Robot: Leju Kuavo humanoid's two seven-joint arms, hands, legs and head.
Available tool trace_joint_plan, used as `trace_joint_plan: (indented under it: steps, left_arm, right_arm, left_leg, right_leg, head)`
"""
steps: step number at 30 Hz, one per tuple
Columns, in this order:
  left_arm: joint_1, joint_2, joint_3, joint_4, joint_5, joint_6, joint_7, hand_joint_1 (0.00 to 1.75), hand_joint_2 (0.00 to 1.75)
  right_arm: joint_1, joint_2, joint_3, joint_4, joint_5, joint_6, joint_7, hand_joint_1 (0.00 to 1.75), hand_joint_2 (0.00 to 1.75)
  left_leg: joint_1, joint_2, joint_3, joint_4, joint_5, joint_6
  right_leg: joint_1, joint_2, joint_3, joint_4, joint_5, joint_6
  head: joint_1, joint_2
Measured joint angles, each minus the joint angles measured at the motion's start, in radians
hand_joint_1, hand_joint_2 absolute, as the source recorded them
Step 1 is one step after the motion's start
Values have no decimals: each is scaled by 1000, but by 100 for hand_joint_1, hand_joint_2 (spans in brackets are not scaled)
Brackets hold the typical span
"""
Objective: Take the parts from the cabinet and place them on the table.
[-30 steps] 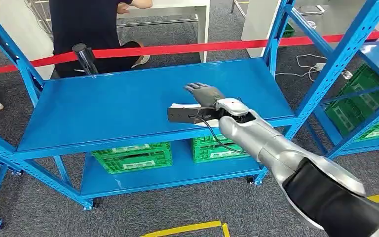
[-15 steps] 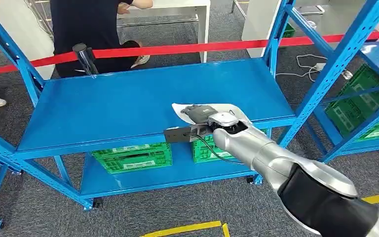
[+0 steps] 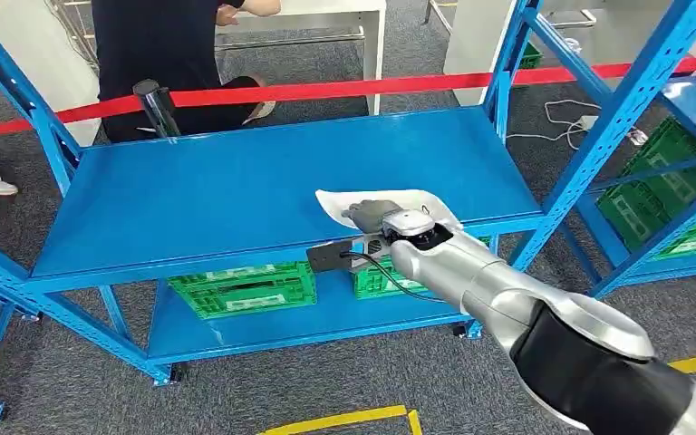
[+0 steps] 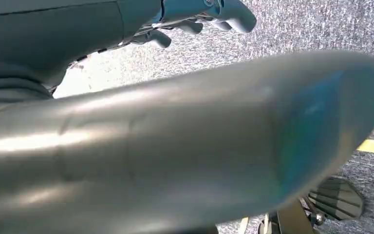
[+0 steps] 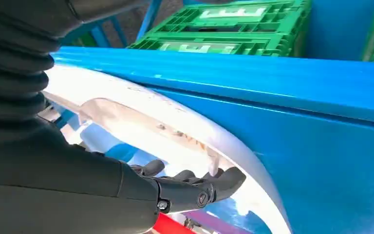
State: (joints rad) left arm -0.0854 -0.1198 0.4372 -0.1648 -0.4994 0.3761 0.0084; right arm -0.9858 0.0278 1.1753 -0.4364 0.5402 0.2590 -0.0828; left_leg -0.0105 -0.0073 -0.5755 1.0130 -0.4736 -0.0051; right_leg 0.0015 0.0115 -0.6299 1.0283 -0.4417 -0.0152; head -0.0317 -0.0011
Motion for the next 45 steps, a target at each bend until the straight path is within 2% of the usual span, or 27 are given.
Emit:
trace_joint_plan:
  steps: [9,12,16,24,30,31,35,36,37,38,45]
  left_arm:
    - [10,0,8,0,5,0,-11,0,0]
    - [15,0,11,0,8,0,-15,0,0]
    - [22,0,21,0,15,0,-18,0,0]
    - [32,0,26,0,15,0,-18,0,0]
    - [32,0,26,0,12,0,-22,0,0]
    - [32,0,26,0,11,0,-23,0,0]
    - [32,0,26,0,8,0,-24,0,0]
    - [32,0,26,0,8,0,-24,0,0]
    - [32,0,26,0,7,0,-24,0,0]
    - [32,1,26,0,7,0,-24,0,0]
    - [32,1,28,0,6,0,-27,0,0]
  right_arm:
    - [-13,-2,37,13,32,-42,23,0,175]
    - [-21,-8,62,20,53,-70,52,0,175]
    - [-52,-31,92,42,81,-116,99,0,175]
    - [-65,-82,109,81,82,-142,119,0,175]
    - [-51,-102,115,96,58,-128,128,0,175]
    - [-47,-104,115,98,51,-118,126,17,175]
    - [-30,-114,115,106,33,-100,119,17,175]
    - [-27,-116,115,107,30,-97,119,40,175]
    - [-24,-118,115,108,27,-97,119,166,175]
    - [-22,-119,115,108,27,-98,119,175,175]
    - [-12,-122,115,111,18,-101,121,175,175]
  left_leg:
    - [0,0,0,0,0,0]
    - [0,0,0,0,0,0]
    - [0,0,0,0,0,0]
    - [0,0,0,0,-1,1]
    - [0,0,0,0,-1,1]
    - [0,0,0,0,-1,1]
    - [0,0,0,0,-1,1]
    - [0,0,0,0,-1,1]
    - [0,0,0,0,-1,1]
    - [0,0,0,0,-1,1]
    - [0,0,1,0,-1,1]
  right_leg:
    - [0,0,0,0,0,0]
    - [0,0,0,0,0,0]
    - [0,0,0,0,0,0]
    - [0,0,0,-1,0,0]
    - [0,0,0,-1,0,0]
    - [0,0,0,-1,0,0]
    - [0,0,0,-1,0,0]
    - [0,0,0,-1,0,0]
    - [0,0,0,-1,0,0]
    - [0,0,0,-1,0,0]
    - [0,1,1,-1,0,0]
  head:
    - [0,0]
    - [0,0]
    - [0,0]
    - [0,0]
    - [0,0]
    - [0,0]
    - [0,0]
    - [0,0]
    - [0,0]
    - [0,0]
    - [0,0]
